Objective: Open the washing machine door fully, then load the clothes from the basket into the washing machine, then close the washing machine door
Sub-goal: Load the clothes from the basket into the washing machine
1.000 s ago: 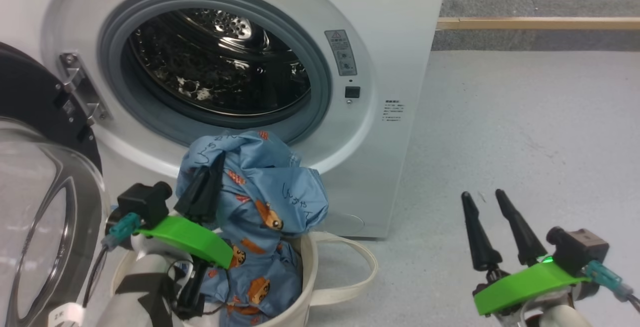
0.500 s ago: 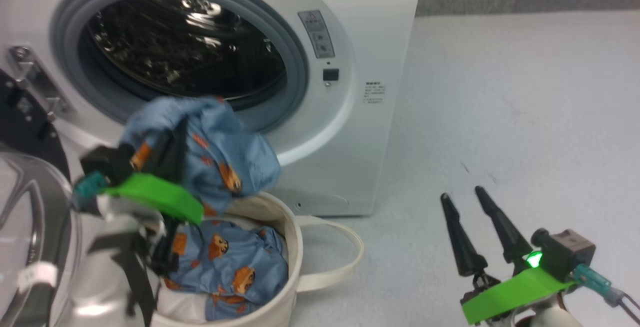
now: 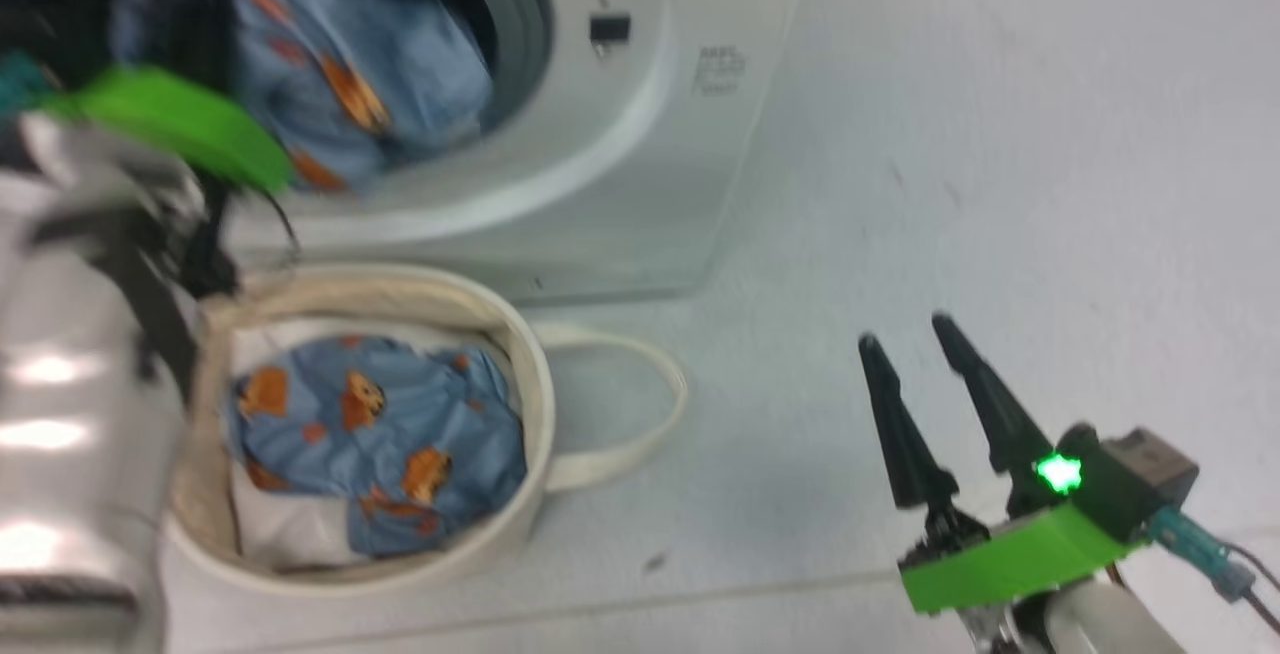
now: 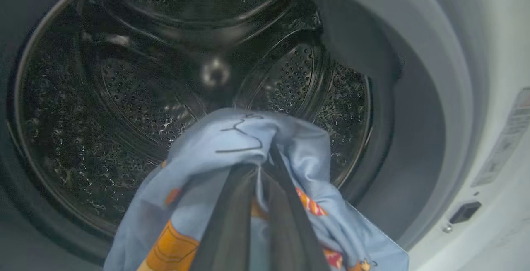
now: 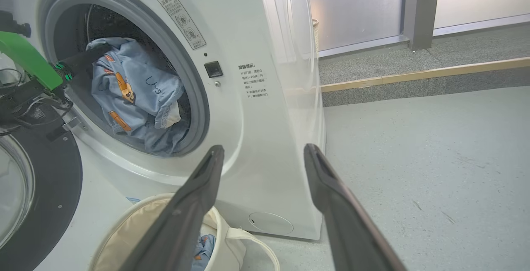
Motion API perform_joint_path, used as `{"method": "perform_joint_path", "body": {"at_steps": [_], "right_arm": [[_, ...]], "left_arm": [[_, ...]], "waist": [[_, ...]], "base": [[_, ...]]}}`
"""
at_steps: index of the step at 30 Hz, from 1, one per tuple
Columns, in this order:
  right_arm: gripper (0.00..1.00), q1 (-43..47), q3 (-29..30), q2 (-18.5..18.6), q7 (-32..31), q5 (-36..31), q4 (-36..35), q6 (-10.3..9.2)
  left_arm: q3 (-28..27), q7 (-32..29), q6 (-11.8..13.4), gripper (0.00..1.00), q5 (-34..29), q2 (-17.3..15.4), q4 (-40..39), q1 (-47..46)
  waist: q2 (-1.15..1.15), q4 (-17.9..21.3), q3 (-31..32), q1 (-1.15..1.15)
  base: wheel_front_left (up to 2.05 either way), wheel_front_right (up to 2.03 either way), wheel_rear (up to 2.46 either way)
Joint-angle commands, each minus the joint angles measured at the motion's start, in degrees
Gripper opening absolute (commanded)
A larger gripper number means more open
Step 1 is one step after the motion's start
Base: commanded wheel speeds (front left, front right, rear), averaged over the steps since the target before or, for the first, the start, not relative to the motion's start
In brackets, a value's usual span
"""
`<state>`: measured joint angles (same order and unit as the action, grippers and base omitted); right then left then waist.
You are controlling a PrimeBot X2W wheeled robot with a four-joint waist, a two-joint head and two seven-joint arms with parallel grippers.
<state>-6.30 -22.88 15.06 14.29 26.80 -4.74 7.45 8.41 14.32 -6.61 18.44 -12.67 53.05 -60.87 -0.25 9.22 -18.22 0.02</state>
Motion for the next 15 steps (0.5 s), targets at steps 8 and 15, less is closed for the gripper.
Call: {"method": "perform_joint_path", "body": {"at_steps": [8,15], "right_arm": [[1.0,-2.36,1.13,-2.49,0.71,-2.31,-3.35,0.03],[1.0,-3.21,1.73,-3.5,0.71,-3.39,-4.43,0.03]], "left_arm": [[-2.55,0.68,0.3,0.0,-2.37,-5.72,3.41,-13.1],[-3.14,0.68,0.32,0.0,-3.86,-6.01,4.67,-17.3]], "waist": [[0.0,4.59,-14.53,-0.02],[0.0,5.22,-18.47,-0.02]], "base": [[0.0,0.0,0.0],[0.0,0.0,0.0]]}}
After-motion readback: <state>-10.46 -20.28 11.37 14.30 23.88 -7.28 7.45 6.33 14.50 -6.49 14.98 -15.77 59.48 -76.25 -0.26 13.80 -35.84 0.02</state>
